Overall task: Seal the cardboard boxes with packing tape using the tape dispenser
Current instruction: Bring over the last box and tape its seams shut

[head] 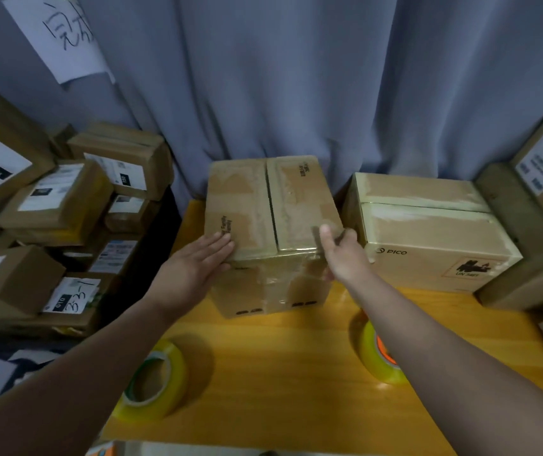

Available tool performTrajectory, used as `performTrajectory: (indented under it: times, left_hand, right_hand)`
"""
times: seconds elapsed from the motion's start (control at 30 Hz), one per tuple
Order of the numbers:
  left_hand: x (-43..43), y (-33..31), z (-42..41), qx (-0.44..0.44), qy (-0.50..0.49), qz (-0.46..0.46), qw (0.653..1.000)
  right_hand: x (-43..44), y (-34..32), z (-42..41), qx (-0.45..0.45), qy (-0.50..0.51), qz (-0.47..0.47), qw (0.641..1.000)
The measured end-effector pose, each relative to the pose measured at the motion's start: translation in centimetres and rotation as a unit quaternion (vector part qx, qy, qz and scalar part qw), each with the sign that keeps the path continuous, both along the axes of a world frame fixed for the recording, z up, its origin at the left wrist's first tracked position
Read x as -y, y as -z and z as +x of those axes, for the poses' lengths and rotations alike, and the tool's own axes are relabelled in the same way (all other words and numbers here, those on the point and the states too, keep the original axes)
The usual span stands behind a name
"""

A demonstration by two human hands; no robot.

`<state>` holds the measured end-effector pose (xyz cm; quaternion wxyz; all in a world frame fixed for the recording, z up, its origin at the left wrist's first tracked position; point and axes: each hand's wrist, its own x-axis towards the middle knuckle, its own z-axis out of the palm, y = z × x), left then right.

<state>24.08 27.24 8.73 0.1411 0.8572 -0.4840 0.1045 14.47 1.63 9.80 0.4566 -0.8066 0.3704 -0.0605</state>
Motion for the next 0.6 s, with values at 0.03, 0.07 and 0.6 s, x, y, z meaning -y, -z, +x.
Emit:
performTrajectory:
  times: [0.03, 0.07, 0.6]
  left_hand:
    - [0.2, -0.1, -0.3, 0.011, 0.024, -0.004, 1.000]
    - [0.6, -0.3, -0.8, 0.010, 0.047, -0.001, 0.999]
    - [15.2, -3.6, -3.1, -0.064, -0.016, 0.172, 0.983]
  right_hand:
    - [0.2, 0.0, 0.6, 0.026, 0.005, -0.005, 1.000]
    - [0.4, 0.0, 1.3, 0.051, 0.025, 0.001, 0.998]
    - [-1.0, 1.5, -1.3, 0.149, 0.128, 0.148, 0.969]
